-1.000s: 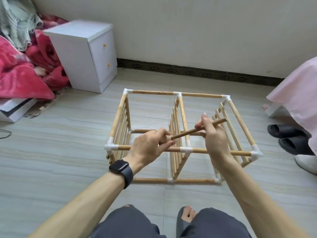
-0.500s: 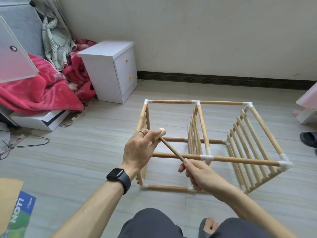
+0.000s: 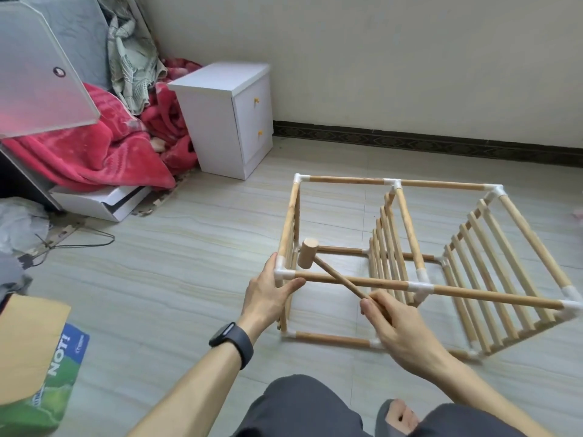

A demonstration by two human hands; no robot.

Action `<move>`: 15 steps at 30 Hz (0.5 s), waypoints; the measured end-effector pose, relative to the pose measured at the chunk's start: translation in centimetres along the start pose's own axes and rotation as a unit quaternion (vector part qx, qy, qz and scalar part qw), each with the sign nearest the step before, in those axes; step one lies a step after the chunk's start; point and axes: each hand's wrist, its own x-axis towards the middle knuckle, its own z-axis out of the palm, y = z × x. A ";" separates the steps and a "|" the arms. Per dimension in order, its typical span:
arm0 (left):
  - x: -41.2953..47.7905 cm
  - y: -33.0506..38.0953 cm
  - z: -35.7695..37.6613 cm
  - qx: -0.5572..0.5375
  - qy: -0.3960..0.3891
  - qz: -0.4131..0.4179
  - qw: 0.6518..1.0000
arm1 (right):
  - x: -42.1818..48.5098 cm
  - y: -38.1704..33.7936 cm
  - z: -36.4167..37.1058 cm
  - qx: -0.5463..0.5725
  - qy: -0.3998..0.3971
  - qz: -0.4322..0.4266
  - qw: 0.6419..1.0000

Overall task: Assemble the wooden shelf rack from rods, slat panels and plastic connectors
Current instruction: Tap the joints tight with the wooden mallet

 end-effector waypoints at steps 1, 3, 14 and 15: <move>-0.1 0.2 0.5 0.004 -0.015 0.014 1.000 | 0.0 -0.1 -0.4 -0.013 0.003 -0.015 1.000; -0.1 0.2 1.5 0.033 -0.049 0.042 0.997 | -0.1 -0.2 -1.1 -0.050 0.004 -0.030 0.998; -1.5 -1.3 5.3 0.015 0.003 0.055 0.998 | -0.3 -0.8 -2.6 -0.253 -0.054 -0.002 0.966; -1.4 -1.3 5.2 0.017 0.002 0.056 0.998 | -0.2 -1.1 -2.7 -0.256 -0.057 -0.012 0.965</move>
